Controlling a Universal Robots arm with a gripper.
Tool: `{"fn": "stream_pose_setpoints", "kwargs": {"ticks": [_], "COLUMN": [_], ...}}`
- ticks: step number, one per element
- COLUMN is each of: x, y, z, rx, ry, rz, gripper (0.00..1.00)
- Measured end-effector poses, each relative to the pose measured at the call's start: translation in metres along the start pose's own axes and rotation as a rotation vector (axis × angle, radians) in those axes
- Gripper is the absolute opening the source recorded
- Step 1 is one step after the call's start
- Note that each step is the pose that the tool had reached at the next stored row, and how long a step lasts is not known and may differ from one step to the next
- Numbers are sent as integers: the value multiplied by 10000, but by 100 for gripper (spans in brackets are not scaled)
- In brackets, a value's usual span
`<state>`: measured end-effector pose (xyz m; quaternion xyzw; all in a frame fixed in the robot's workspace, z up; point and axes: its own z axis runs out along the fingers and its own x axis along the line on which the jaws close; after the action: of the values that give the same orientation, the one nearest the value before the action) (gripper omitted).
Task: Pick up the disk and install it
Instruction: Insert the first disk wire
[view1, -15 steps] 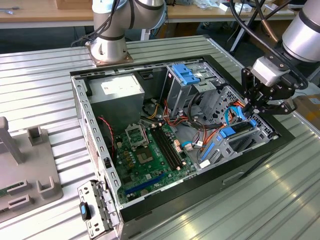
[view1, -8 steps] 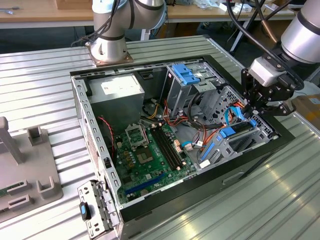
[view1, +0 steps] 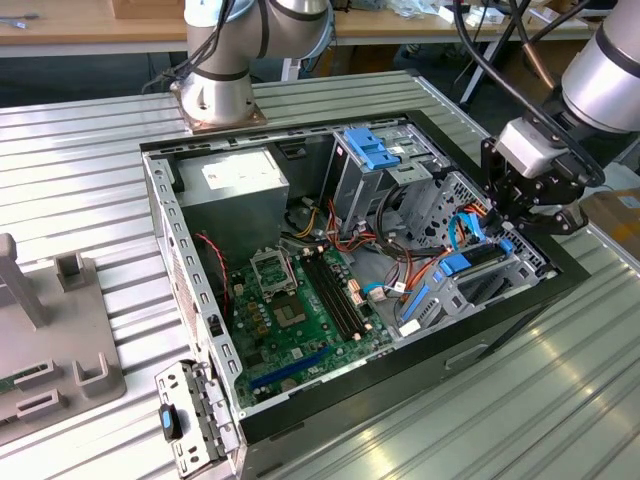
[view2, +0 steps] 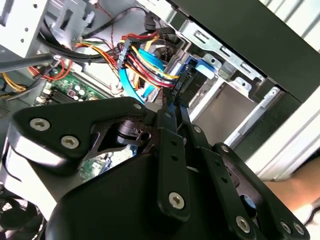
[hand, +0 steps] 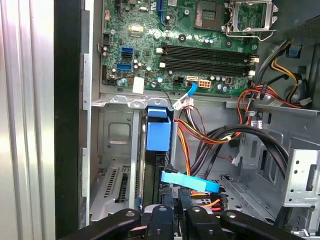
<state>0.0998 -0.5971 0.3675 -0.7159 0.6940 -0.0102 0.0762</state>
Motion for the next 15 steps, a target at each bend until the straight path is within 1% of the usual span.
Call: {"fn": "stream_pose_setpoints", "kwargs": {"ticks": [3, 6, 8, 10, 12, 13, 15], "x": [32, 47, 51, 53, 62, 66, 66], "y": [4, 14, 18, 21, 51, 56, 56], "z": [20, 71, 94, 96, 108, 128, 128], "rx": [5, 15, 21, 24, 33, 36, 37], "ry": [5, 22, 28, 36, 39, 50, 52], "rz": [61, 175, 230, 266, 354, 405, 406], "gripper": [17, 17, 17, 17, 17, 17, 17]}}
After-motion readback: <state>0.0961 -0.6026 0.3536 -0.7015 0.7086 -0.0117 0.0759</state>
